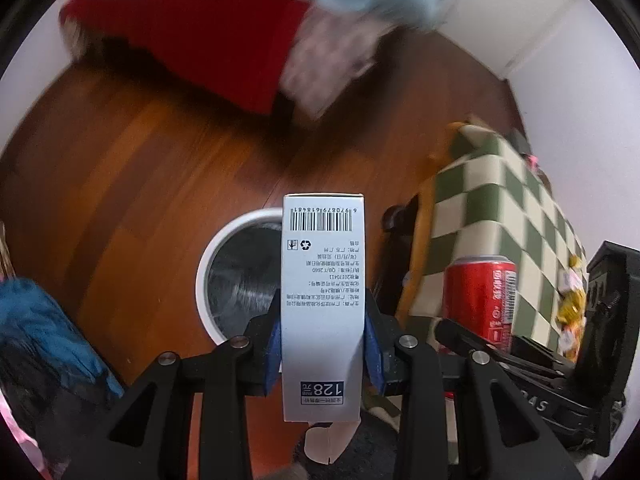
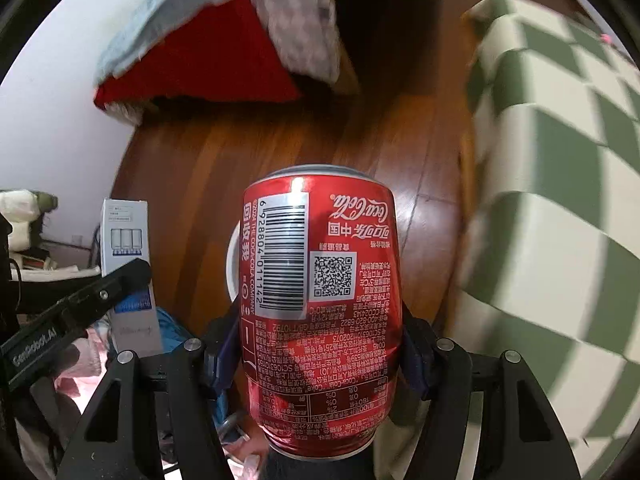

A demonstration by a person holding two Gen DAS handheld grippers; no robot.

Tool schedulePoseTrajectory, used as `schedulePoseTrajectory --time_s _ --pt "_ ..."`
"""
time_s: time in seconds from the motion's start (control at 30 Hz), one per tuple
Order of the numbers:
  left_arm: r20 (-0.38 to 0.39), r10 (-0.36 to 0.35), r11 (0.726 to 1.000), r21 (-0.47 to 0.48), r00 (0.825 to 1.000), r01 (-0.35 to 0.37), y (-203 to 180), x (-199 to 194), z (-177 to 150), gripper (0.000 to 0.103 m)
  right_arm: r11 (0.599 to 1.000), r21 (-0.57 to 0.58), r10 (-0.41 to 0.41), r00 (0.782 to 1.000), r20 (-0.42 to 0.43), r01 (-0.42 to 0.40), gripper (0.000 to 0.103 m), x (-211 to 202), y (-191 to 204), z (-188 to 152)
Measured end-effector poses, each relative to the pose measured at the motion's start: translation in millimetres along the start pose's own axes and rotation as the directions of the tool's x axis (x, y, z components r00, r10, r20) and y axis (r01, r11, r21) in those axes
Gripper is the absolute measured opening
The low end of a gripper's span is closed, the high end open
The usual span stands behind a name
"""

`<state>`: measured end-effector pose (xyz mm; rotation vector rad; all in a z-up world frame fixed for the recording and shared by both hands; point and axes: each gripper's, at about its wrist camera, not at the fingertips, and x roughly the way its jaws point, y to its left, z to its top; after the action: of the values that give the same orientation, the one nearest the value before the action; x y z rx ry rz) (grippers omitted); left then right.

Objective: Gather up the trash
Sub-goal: 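Carry the can and white box to the bin and open both tools, then grasp the white medicine box with the right tool while the left tool grasps the yellow chip bag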

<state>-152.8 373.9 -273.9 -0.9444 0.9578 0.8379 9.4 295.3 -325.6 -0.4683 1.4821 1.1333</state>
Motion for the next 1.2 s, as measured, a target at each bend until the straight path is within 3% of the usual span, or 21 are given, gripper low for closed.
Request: schedulePoseTrajectory --time_s 0.07,0.1,0.17,0.2,0.23,0.27,0.3,0.4,0.5,0.6,0.83,1.2 --pt "-0.035 0.002 0.999 -0.032 0.999 -0.003 18.2 18.3 4.6 0.033 1.000 -0.017 -0.013 0.999 -0.029 0.013 0.068 27.9 7.9 11.4" --pt "-0.049 0.010 0.999 -0.046 0.999 -0.012 24.8 24.8 6.3 0.039 1.000 -0.024 -0.016 0.999 -0.044 0.015 0.068 38.3 10.6 15.1" --pt "-0.066 0.013 0.996 -0.085 0.998 -0.019 38.1 36.0 6.6 0.072 1.000 -0.021 -0.022 0.997 -0.074 0.020 0.068 60.9 13.0 24.5" --pt "-0.067 0.023 0.995 -0.098 0.997 -0.030 44.1 39.2 6.8 0.095 1.000 -0.023 -0.022 0.996 -0.089 0.020 0.073 68.4 16.5 26.4" --pt "-0.067 0.032 0.993 -0.110 0.997 -0.039 49.9 41.3 5.4 0.100 1.000 -0.024 -0.021 0.994 -0.104 0.018 0.091 75.8 17.2 28.9" --pt "-0.072 0.051 0.991 -0.118 0.996 -0.059 56.6 42.4 3.6 0.100 0.999 -0.024 -0.024 0.993 -0.116 0.021 0.101 86.1 19.2 34.5" --pt "-0.078 0.073 0.989 -0.121 0.994 -0.082 61.0 43.2 2.5 0.100 0.999 -0.029 -0.029 0.992 -0.119 0.025 0.103 89.0 18.7 37.6" --pt "-0.057 0.153 0.979 -0.128 0.987 -0.159 69.7 37.9 -2.0 0.100 0.996 -0.070 -0.058 0.991 -0.123 0.050 0.103 93.8 24.3 44.2" --pt "-0.007 0.256 0.959 -0.123 0.967 -0.255 73.6 25.2 -11.0 0.100 0.986 -0.128 -0.122 0.983 -0.136 0.104 0.103 91.0 29.4 41.1" --pt "-0.005 0.311 0.944 -0.113 0.951 -0.309 73.9 18.9 -21.8 0.100 0.976 -0.167 -0.167 0.975 -0.145 0.143 0.103 84.3 34.9 29.8" --pt "-0.012 0.302 0.947 -0.114 0.953 -0.301 63.8 7.0 -36.9 0.100 0.958 -0.220 -0.213 0.969 -0.129 0.181 0.103 55.8 34.2 1.9" --pt "0.067 0.289 0.955 -0.091 0.955 -0.282 28.3 -42.3 -62.8 0.100 0.962 -0.230 -0.157 0.987 -0.025 0.147 0.103 -26.8 28.5 -27.3"
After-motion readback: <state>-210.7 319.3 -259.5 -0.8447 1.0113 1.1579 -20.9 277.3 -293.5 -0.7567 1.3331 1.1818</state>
